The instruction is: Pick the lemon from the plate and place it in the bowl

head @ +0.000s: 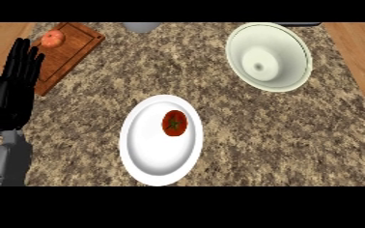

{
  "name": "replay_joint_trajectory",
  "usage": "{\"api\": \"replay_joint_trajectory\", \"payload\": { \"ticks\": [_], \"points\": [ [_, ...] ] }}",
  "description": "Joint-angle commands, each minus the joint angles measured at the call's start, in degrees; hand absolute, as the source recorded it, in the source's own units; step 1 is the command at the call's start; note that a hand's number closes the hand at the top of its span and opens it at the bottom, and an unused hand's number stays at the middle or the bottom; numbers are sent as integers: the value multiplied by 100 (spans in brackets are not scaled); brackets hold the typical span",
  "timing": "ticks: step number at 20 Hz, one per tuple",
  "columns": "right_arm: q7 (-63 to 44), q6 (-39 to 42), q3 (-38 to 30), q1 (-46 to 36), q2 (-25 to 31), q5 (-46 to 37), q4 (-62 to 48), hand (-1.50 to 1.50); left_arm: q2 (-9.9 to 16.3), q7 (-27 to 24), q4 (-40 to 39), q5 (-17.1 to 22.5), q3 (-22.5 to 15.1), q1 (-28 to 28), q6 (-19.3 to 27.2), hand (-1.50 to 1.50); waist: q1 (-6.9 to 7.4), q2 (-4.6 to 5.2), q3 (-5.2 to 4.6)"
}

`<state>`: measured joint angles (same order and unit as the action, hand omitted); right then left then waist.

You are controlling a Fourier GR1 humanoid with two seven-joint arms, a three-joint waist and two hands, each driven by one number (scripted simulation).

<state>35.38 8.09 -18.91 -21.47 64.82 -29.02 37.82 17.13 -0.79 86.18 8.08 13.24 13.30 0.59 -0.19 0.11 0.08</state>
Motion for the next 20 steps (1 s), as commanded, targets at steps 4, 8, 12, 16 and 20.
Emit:
{"api": "replay_joint_trajectory", "payload": {
  "ticks": [4, 8, 12, 16, 20],
  "points": [
    [-31, 1591, -452, -835, 342, 917, 203, 150, 5, 92, 118, 68, -16, -5, -85, 0, 77, -20, -16],
    [-824, 2053, -263, -988, -109, 1175, 1009, 150, 173, 121, 22, 86, 140, 77, -127, 0, 42, -30, -18],
    [-1998, 2097, -51, -1380, -644, 1318, 1804, 150, 40, 29, -5, -2, 107, -21, -16, 0, 27, -35, -20],
    [-2749, 1998, 475, -2093, -1171, 1105, 1916, 150, -85, 223, 110, -52, -71, 235, 79, 0, 113, -11, -15],
    [-3419, 1997, 887, -2449, -1707, 978, 2239, 150, -1, -140, -397, -103, 42, 316, -27, 0, 92, 3, -17]
  ]
}}
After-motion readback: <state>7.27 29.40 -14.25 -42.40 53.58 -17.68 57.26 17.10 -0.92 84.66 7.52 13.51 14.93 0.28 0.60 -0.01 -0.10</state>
